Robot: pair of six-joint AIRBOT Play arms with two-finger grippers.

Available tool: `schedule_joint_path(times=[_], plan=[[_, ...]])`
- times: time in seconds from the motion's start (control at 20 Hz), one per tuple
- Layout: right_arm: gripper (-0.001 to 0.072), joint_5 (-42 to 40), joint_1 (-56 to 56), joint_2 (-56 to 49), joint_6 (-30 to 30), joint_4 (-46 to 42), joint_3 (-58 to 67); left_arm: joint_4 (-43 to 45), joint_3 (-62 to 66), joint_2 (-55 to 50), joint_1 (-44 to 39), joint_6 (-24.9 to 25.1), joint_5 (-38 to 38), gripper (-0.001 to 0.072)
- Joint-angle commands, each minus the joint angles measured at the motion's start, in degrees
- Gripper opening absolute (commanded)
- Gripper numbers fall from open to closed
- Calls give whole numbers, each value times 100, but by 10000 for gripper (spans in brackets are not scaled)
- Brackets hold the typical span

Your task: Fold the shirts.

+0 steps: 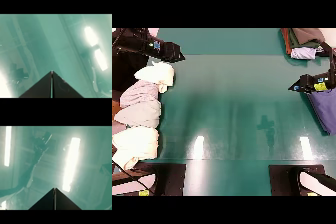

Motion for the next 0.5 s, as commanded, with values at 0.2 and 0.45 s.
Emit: schedule_joint_path(times=[0.2, 0.45], plan=[[18, 92, 4, 4, 4, 4, 7, 2, 0, 0, -4, 0, 2, 27], [18, 90, 4, 4, 4, 2, 7, 2, 0, 0, -4, 0, 0, 27]])
